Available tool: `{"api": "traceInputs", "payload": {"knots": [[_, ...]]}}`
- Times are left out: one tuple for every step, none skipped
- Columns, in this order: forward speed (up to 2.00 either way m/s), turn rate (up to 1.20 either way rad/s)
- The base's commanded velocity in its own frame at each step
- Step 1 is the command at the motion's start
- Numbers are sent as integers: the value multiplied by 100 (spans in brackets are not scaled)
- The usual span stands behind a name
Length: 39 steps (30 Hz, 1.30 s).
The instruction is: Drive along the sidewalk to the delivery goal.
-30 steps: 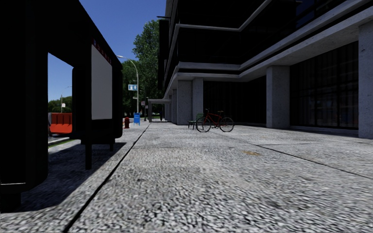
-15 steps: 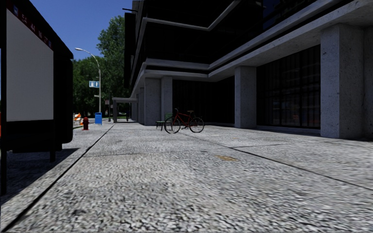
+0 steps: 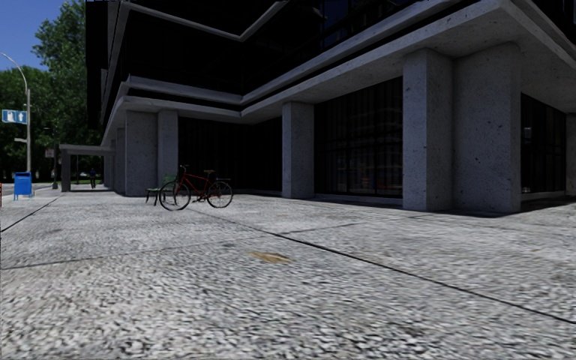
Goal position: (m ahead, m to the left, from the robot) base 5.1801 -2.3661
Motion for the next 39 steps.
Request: {"api": "traceInputs", "payload": {"knots": [[131, -65], [131, -65], [131, -65], [131, -65], [131, -65], [131, -65], [131, -65], [131, -65], [131, -65], [131, -65], [131, -65], [131, -65], [131, -65], [131, -65], [131, -65], [131, -65], [131, -65], [131, -65], [131, -65], [131, -65], [131, -65], [131, -65], [131, -65], [131, -65], [131, -65], [131, -65], [131, -65], [131, -65], [131, -65], [131, -65], [131, -65], [131, -65], [131, -65], [131, -65], [131, -65], [131, -65], [131, -65], [131, -65], [131, -65]]}}
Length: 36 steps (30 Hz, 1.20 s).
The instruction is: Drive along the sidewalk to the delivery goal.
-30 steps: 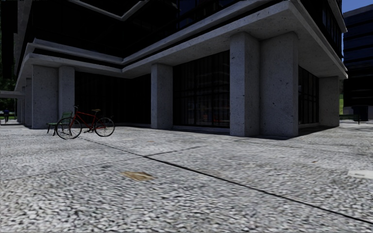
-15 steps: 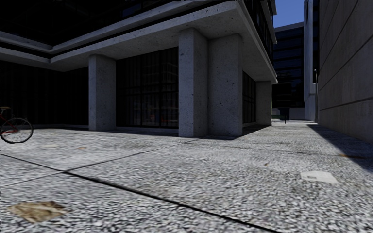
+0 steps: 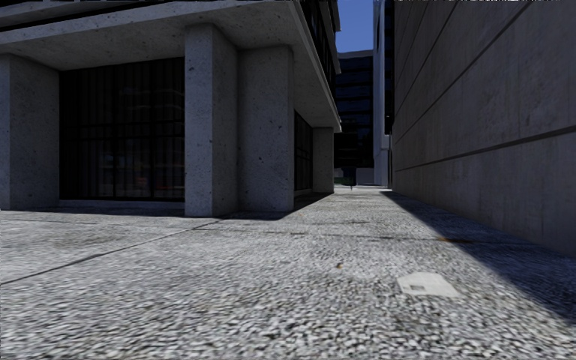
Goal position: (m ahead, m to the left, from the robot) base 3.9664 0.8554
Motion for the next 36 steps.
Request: {"api": "traceInputs", "payload": {"knots": [[131, -65], [131, -65], [131, -65], [131, -65], [131, -65], [131, -65], [131, -65], [131, -65], [131, -22], [131, -1], [131, 0], [131, 0], [131, 0], [131, 0], [131, 0], [131, 0], [131, 0], [131, 0], [131, 0], [131, 0], [131, 0], [131, 0], [131, 0], [131, 0], [131, 0], [131, 0], [131, 0], [131, 0], [131, 0], [131, 0], [131, 0], [131, 0], [131, 12], [131, 40], [131, 59], [131, 59]]}}
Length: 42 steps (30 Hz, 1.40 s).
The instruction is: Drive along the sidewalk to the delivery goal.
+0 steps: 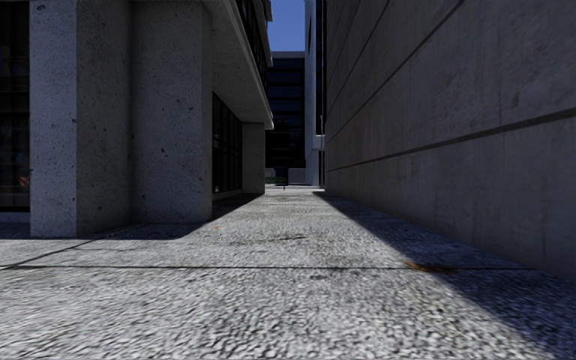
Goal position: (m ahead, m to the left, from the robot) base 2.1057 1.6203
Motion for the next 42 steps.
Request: {"api": "traceInputs", "payload": {"knots": [[131, 66], [131, 67], [131, 24], [131, 9], [131, 3], [131, 1], [131, 0], [131, 0], [131, 0], [131, 0], [131, 0], [131, 0], [131, 0], [131, 0], [131, 0], [131, 0], [131, 0], [131, 0], [131, 0], [131, 0], [131, 0], [131, 0], [131, 0], [131, 0], [131, 0], [131, 0], [131, 0], [131, 0], [131, 0], [131, 0], [131, 0], [131, 2], [131, 16], [131, 32], [131, 52], [131, 67], [131, 72], [131, 74], [130, 76], [130, 76], [130, 76], [130, 76]]}}
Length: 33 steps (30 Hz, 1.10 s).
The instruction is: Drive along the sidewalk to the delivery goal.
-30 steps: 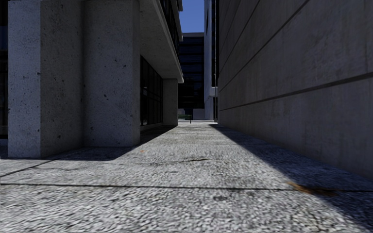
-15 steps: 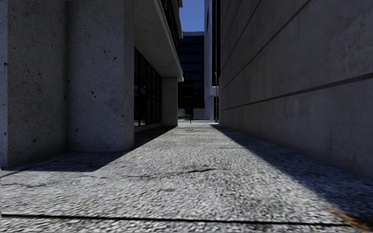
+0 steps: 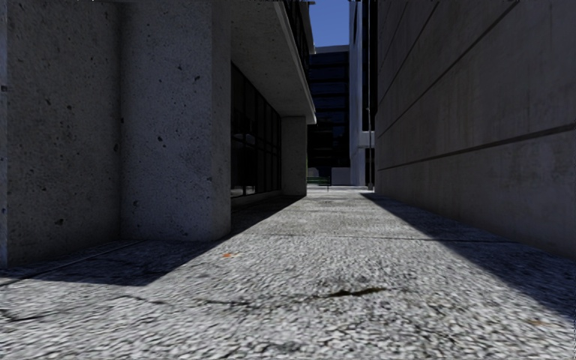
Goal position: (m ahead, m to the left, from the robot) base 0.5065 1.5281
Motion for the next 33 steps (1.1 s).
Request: {"api": "traceInputs", "payload": {"knots": [[130, 76], [130, 76], [130, 76], [130, 76], [130, 76], [130, 76], [130, 76], [130, 76], [130, 76], [127, 76], [121, 76], [113, 76], [106, 76], [101, 76], [96, 76], [87, 76], [87, 76], [70, 76], [55, 76], [34, 76], [15, 76], [5, 76], [5, 76], [0, 76], [0, 76], [0, 76], [0, 76], [0, 76], [0, 76], [0, 76], [0, 76], [0, 76], [0, 76]]}}
